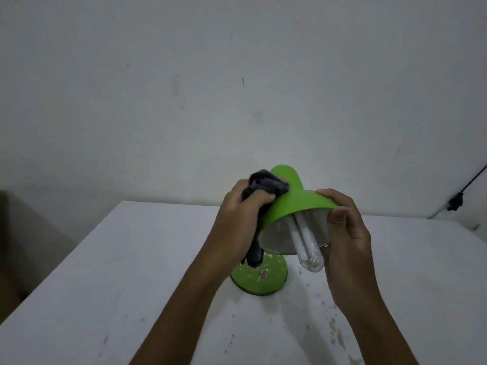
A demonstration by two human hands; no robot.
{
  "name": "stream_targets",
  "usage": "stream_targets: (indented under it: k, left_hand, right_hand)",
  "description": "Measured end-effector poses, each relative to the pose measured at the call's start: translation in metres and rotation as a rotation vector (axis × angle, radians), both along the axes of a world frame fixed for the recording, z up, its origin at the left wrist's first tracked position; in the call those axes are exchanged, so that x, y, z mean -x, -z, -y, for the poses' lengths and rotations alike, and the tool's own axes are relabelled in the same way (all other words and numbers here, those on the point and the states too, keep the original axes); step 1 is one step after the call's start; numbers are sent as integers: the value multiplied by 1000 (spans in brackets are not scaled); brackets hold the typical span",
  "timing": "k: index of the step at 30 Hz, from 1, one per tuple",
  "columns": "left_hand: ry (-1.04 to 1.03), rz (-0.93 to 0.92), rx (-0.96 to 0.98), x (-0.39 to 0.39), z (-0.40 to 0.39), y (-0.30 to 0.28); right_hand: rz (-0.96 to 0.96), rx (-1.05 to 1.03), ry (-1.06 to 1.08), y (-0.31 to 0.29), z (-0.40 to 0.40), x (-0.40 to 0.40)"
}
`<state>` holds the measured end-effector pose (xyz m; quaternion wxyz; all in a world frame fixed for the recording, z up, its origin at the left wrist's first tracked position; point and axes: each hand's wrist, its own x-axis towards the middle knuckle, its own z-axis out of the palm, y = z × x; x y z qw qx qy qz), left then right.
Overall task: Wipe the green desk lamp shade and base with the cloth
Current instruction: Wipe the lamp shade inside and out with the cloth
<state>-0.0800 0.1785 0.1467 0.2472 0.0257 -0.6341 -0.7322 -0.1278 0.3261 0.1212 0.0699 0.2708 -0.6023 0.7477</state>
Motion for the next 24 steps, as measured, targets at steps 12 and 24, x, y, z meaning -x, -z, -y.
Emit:
stream_targets:
  k: [12, 24]
  left_hand:
    - [155, -2, -765, -6, -37, 43]
    - [243, 266, -722, -7, -27, 44]
  right_hand:
    - [-6, 2, 49, 3, 0, 3]
    - [-55, -22, 64, -4, 8, -3]
